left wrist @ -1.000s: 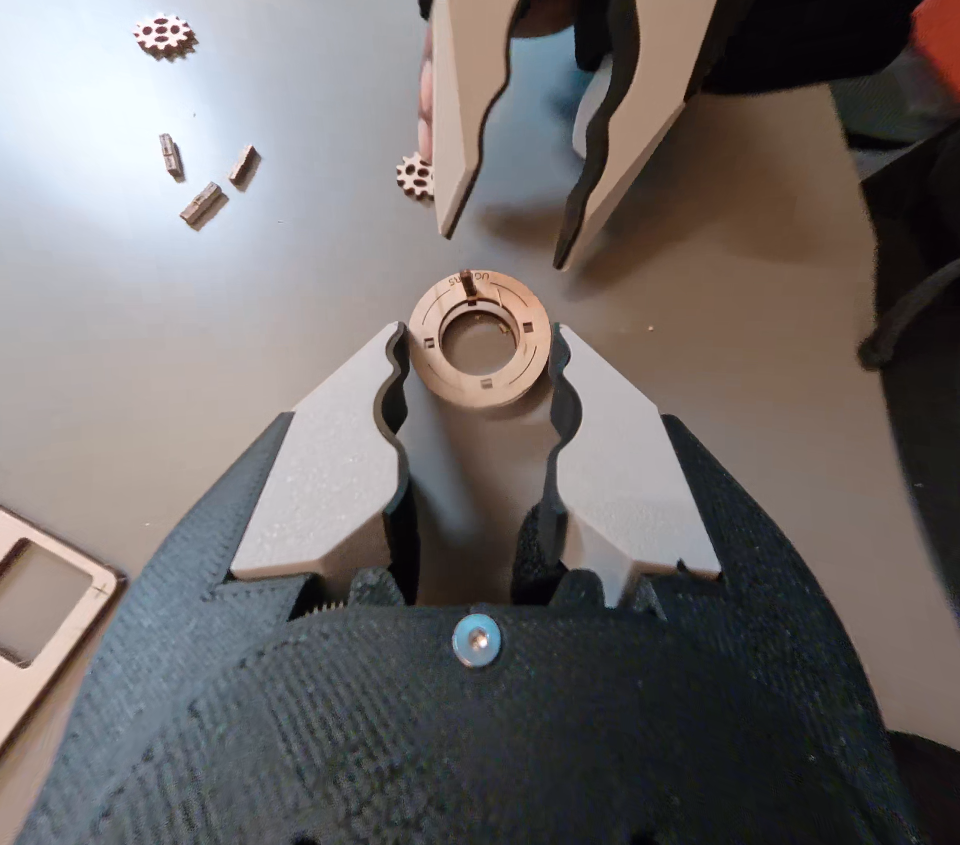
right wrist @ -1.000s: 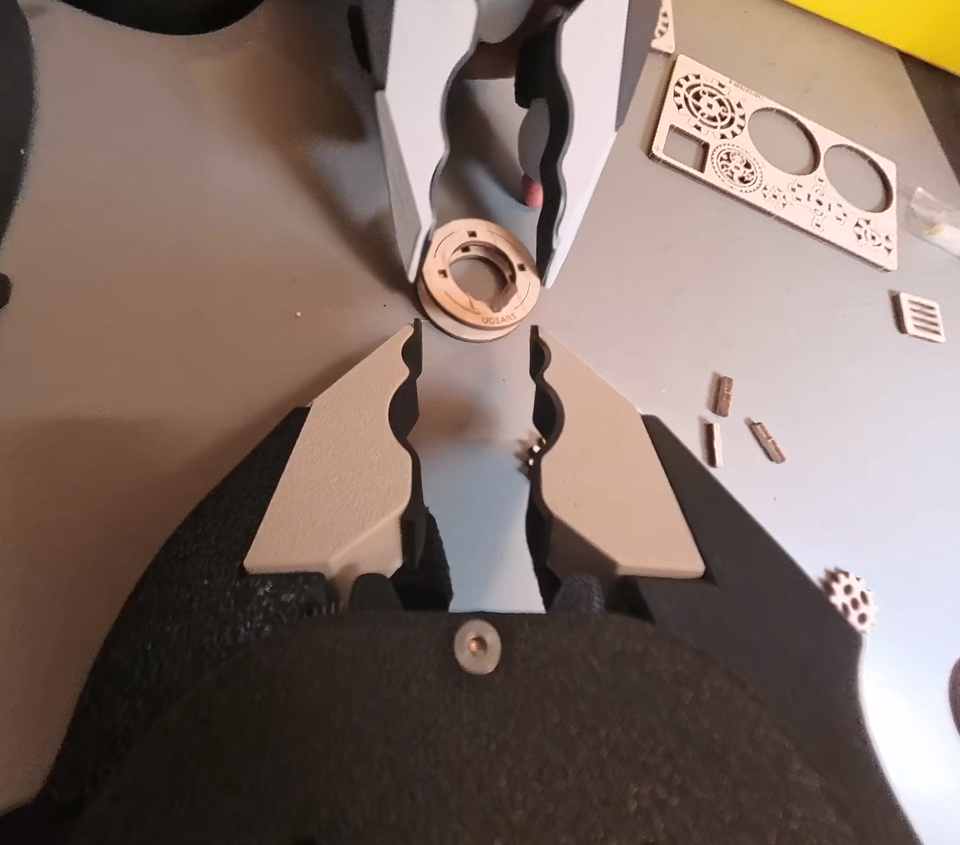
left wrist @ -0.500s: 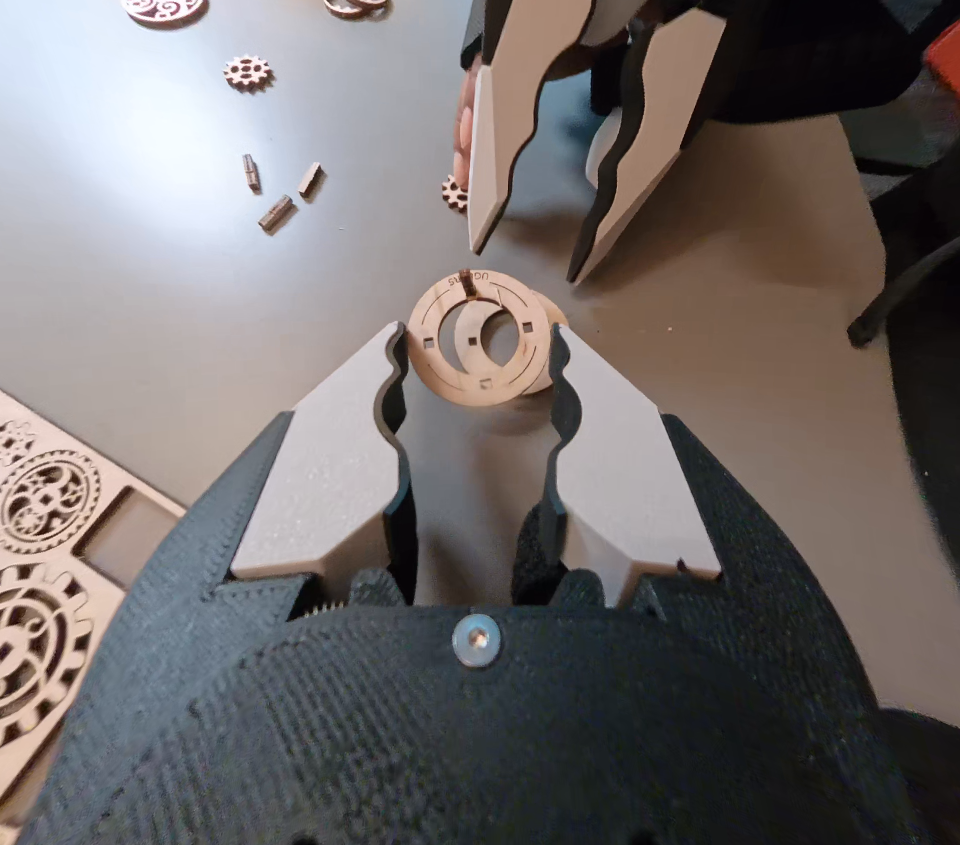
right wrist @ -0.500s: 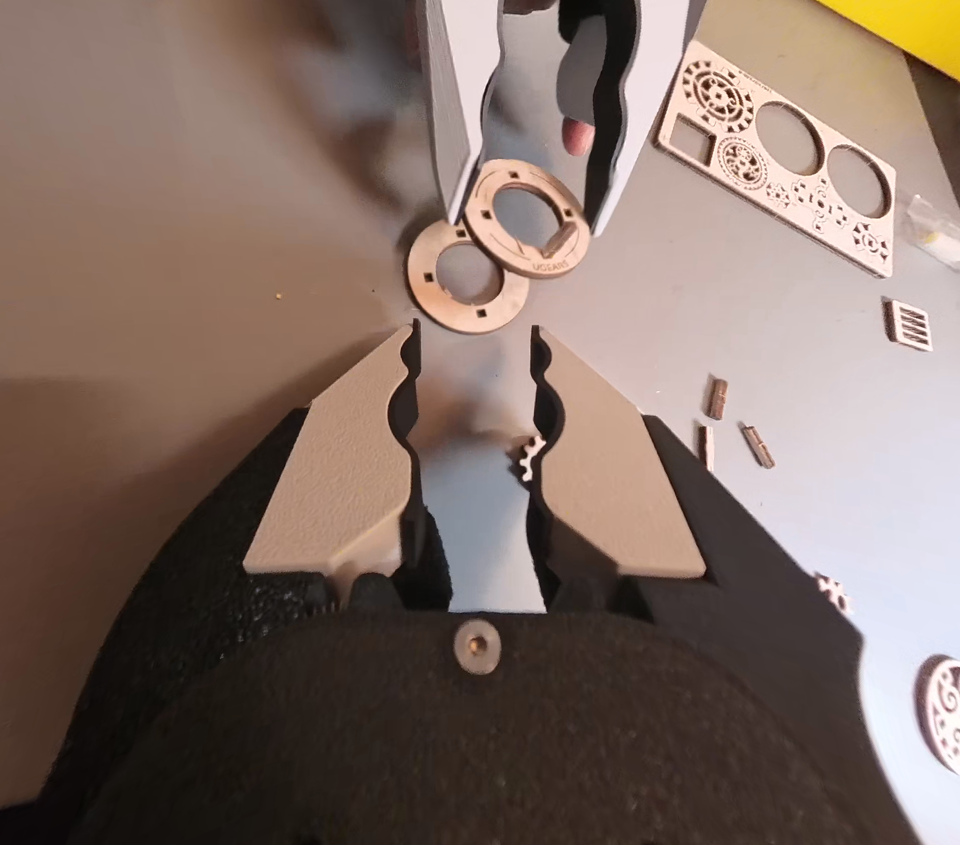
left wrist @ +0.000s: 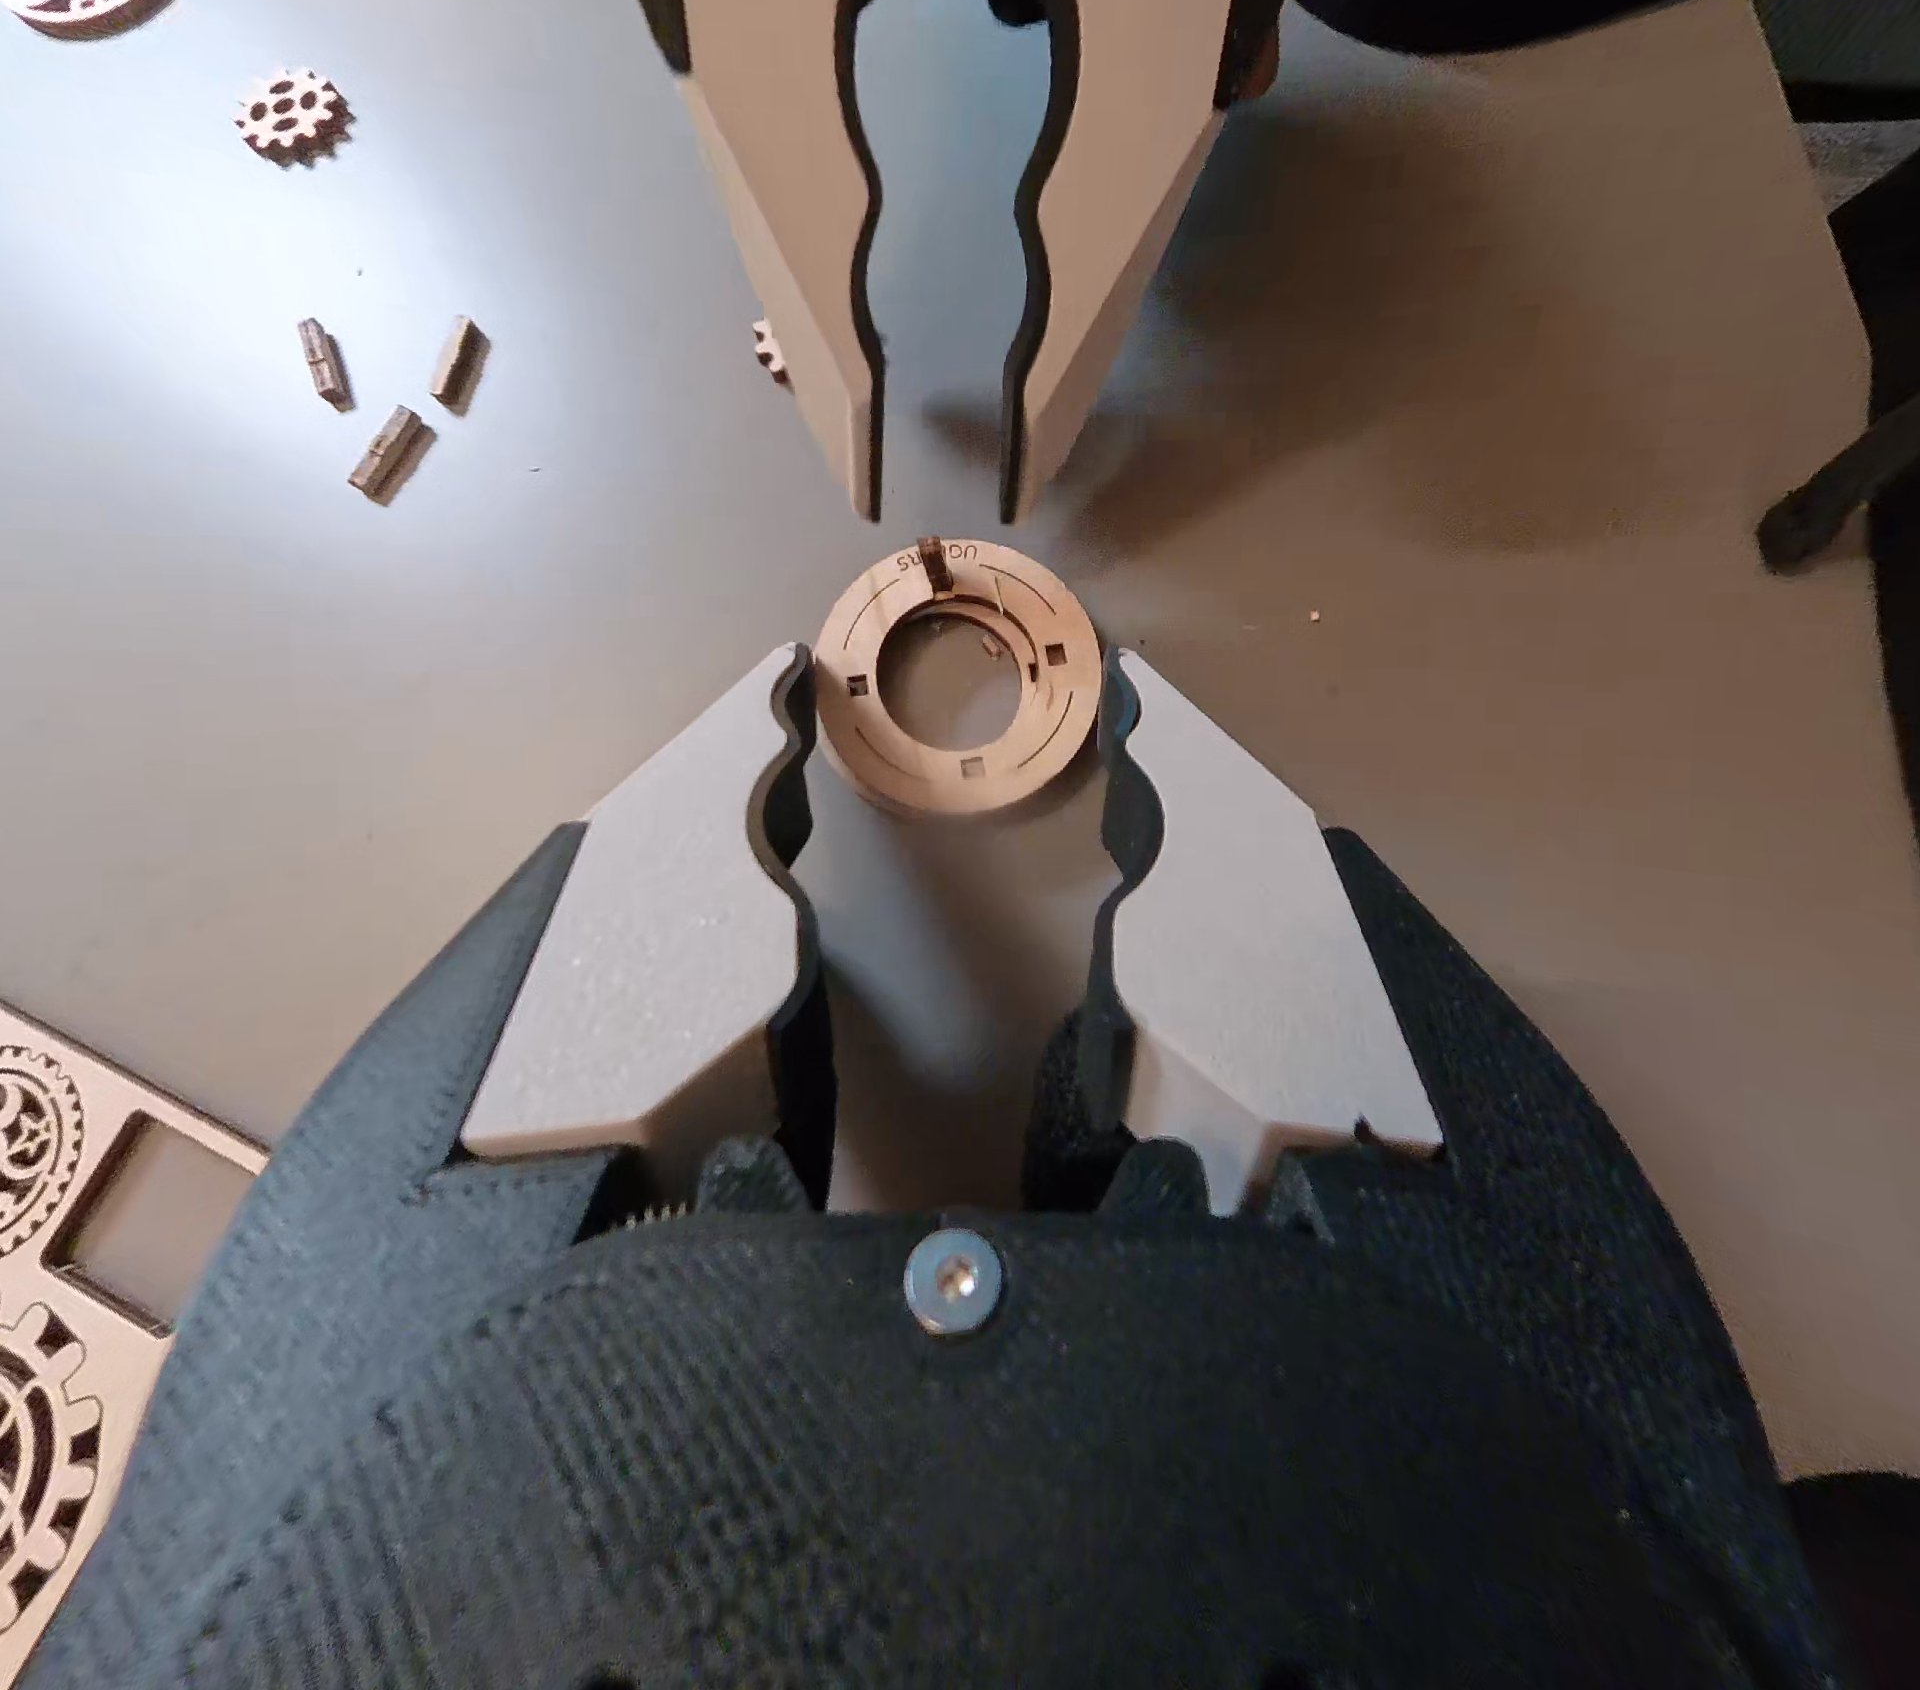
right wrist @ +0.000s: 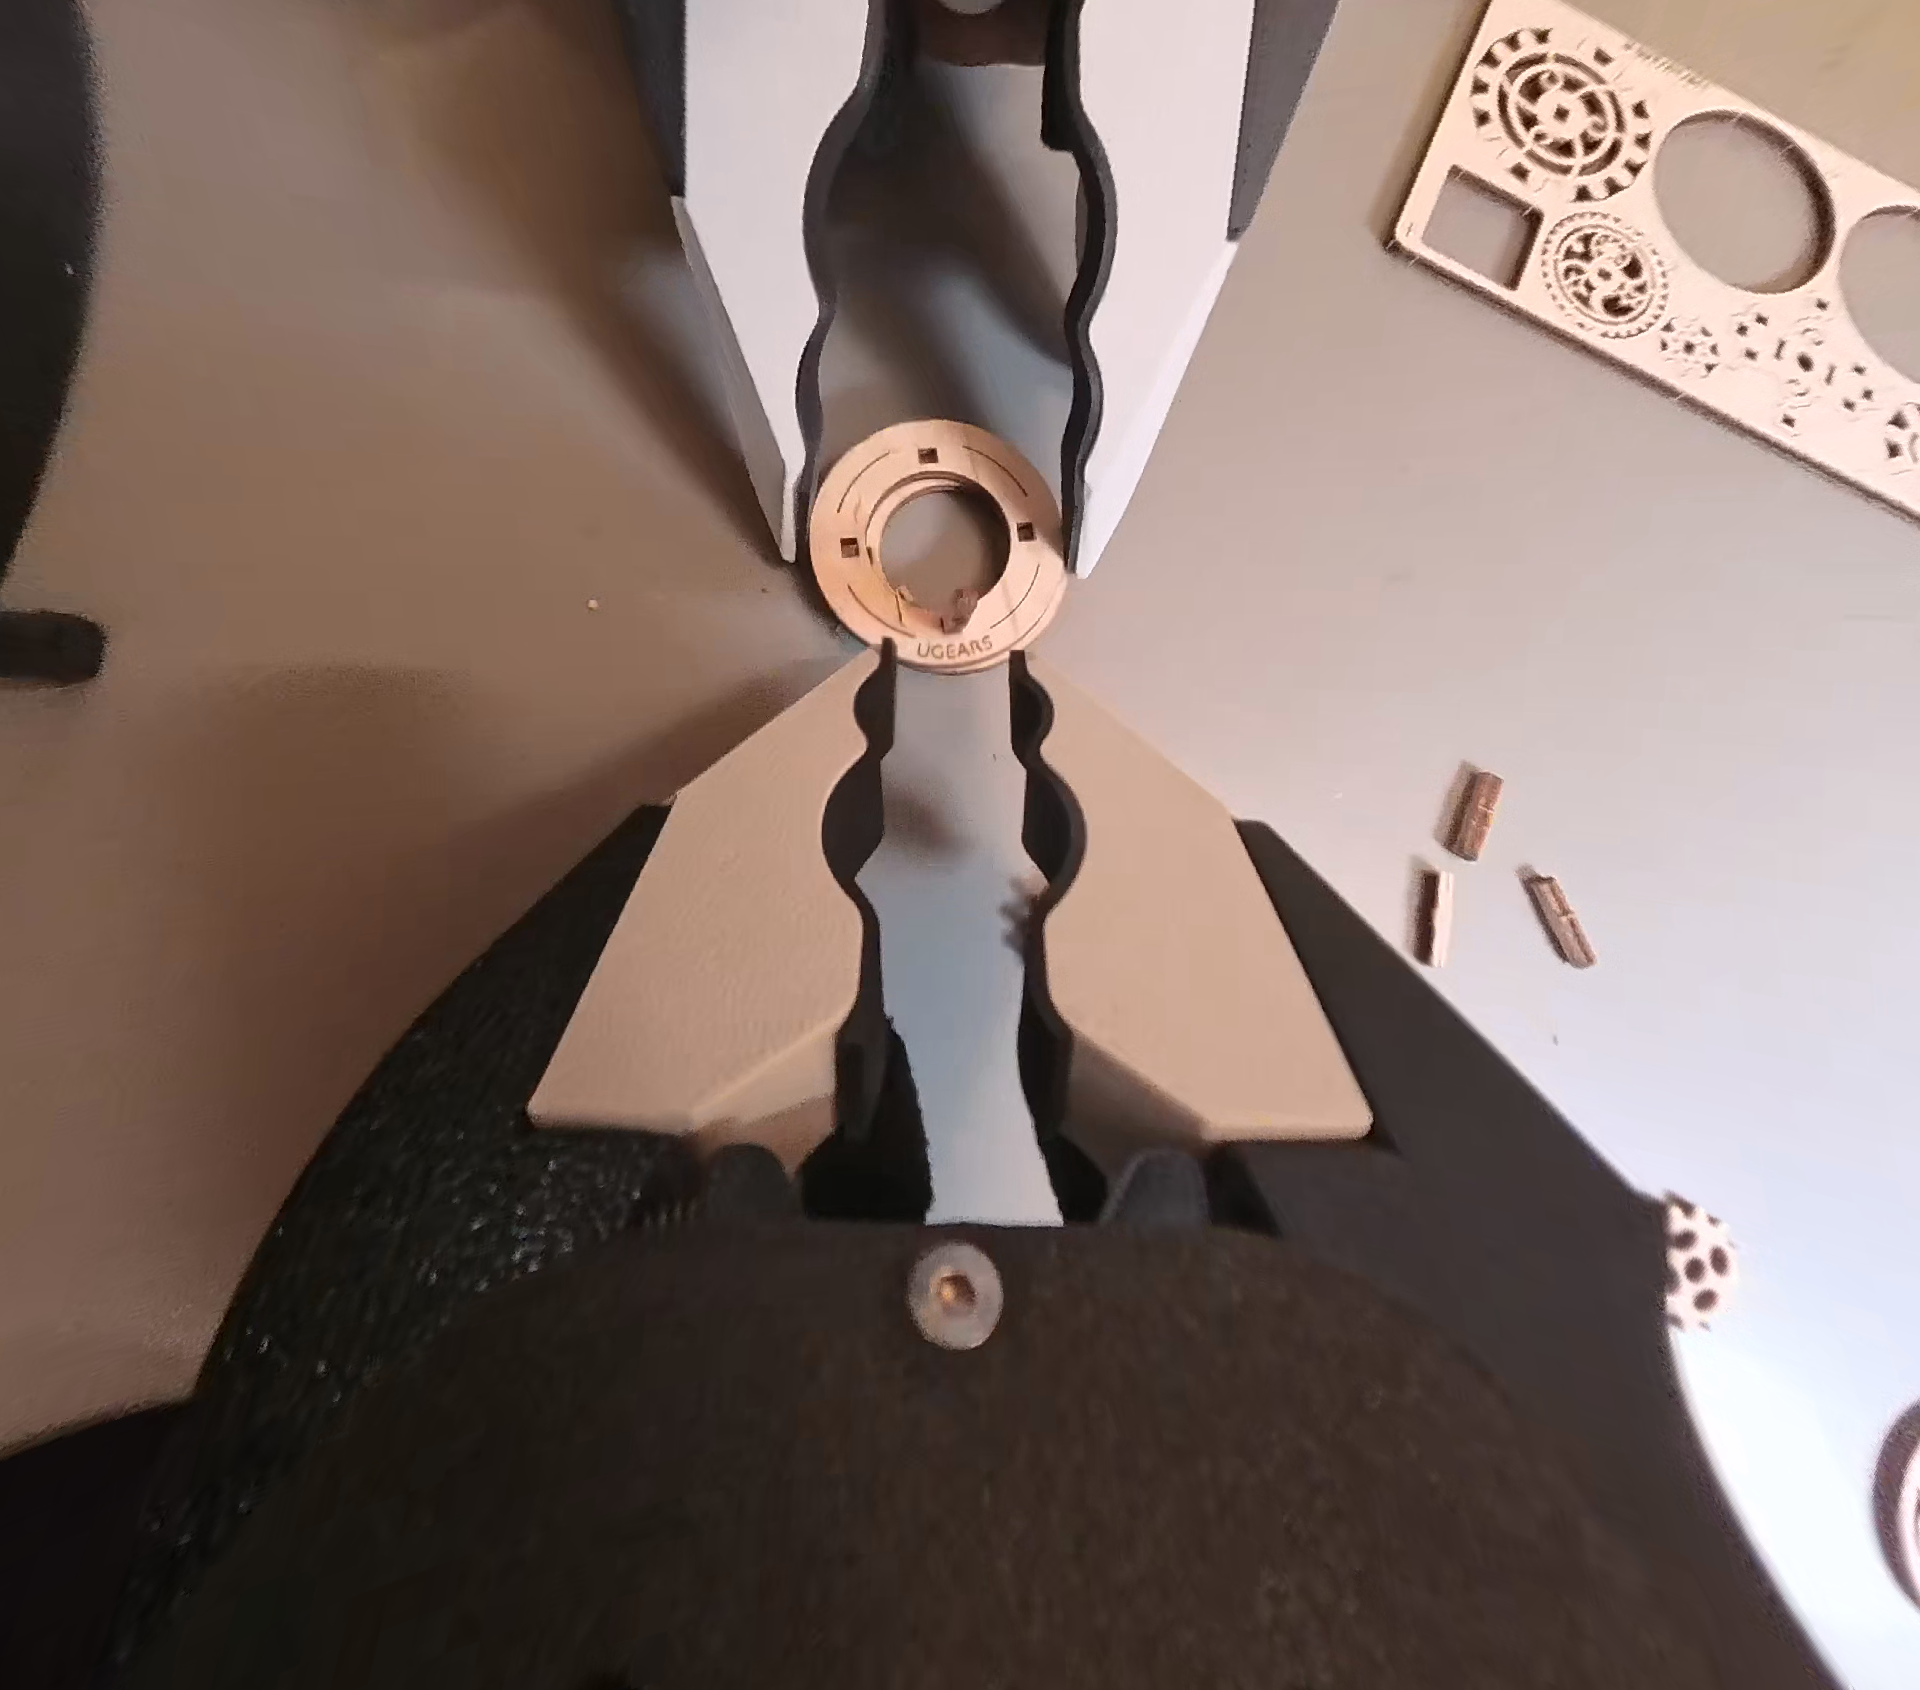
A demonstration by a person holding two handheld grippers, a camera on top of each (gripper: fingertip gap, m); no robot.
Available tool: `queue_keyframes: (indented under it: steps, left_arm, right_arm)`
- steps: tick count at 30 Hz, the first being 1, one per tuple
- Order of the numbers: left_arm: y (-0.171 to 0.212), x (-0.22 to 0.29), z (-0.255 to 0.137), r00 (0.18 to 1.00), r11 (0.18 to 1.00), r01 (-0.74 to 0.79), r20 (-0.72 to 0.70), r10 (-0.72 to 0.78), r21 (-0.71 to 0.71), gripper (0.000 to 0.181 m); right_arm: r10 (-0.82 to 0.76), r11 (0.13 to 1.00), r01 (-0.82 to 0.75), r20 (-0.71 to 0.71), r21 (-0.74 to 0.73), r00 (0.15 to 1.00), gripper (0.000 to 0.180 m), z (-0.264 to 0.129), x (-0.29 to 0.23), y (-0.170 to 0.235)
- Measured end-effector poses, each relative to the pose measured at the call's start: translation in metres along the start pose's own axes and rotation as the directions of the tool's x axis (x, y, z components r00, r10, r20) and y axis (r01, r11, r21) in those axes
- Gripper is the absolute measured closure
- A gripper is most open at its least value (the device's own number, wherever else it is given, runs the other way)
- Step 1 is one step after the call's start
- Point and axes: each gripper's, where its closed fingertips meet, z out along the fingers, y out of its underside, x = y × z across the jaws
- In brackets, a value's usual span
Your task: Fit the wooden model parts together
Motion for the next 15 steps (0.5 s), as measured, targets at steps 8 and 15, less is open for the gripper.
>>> queue_keyframes:
  steps: [8,15]
  left_arm:
    - [0.0017,-0.0019,0.0026,1.0,1.0,-0.001,0.002,0.001,-0.002,0.127]
    - [-0.0008,-0.0032,0.0018,1.0,1.0,0.017,-0.009,-0.017,0.001,0.127]
  right_arm:
    - [-0.01,1.0,0.011,0.024,-0.021,1.0,0.175,0.0102,0.0038,-0.0014]
    - [0.036,0.996,-0.043,0.089,0.081,0.995,0.179,0.0051,0.0036,-0.0057]
